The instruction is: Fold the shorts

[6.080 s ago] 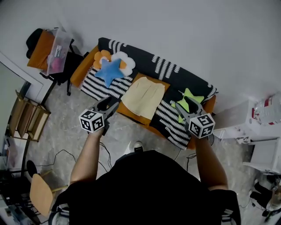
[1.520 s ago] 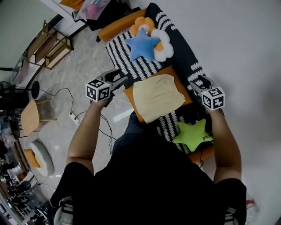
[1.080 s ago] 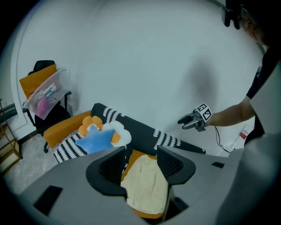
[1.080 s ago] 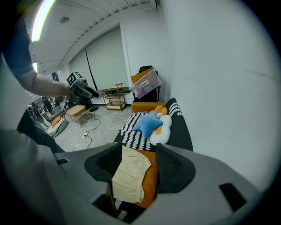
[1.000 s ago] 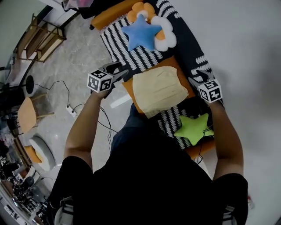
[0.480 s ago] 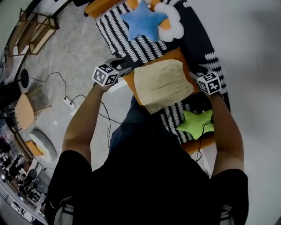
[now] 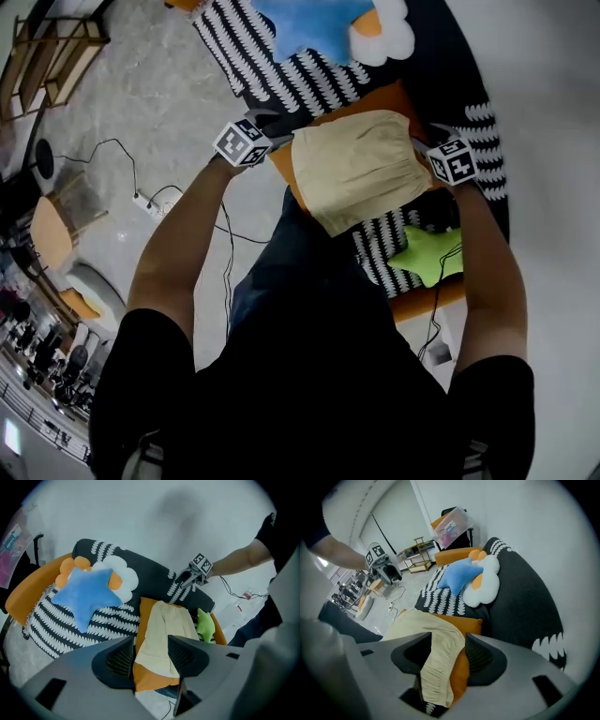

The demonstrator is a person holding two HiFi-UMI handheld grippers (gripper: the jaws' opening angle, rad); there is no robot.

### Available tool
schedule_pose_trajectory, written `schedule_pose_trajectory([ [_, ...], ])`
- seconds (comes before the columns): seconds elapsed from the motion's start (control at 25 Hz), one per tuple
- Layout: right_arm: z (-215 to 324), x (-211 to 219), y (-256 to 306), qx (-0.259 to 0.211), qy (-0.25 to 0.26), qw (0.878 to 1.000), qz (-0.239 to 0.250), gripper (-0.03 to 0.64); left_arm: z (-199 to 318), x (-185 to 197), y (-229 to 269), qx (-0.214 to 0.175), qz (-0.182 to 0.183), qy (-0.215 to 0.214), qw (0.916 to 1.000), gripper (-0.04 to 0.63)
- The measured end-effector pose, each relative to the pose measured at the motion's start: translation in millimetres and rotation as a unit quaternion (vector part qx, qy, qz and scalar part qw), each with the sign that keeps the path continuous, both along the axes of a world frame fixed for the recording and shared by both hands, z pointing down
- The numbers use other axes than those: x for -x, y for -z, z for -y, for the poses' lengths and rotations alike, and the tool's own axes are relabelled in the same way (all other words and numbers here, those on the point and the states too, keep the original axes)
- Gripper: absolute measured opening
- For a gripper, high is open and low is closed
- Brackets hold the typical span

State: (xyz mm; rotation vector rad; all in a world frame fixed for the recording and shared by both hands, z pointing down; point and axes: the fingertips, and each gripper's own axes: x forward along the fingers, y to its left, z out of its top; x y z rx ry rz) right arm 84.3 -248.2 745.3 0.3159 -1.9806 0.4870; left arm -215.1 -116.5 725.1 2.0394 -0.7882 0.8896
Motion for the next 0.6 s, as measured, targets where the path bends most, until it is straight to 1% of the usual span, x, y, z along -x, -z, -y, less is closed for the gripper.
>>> schedule_pose_trajectory([
  [0.16,-1,7,-21,0.004,0.023,0.999,-0.022,0.235,-11,2,-30,0.018,0.004,-0.027,0.9995,0.245],
  [0.32,3,8,-44,0.004,0.056,0.997,-0.051,0.229,-24,-4,-65,0.035,0.009,-0.076,0.9965,0.245],
  [0.4,2,9,-60,0.010,0.070,0.996,-0.061,0.224,-26,-4,-82,0.042,0.006,-0.082,0.9957,0.245],
  [0.48,4,10,-79,0.017,0.082,0.994,-0.072,0.224,-21,-4,-100,0.049,-0.001,-0.079,0.9957,0.244],
  [0.6,8,2,-99,0.027,0.096,0.991,-0.094,0.222,-17,-17,-122,0.056,-0.015,-0.080,0.9951,0.242],
])
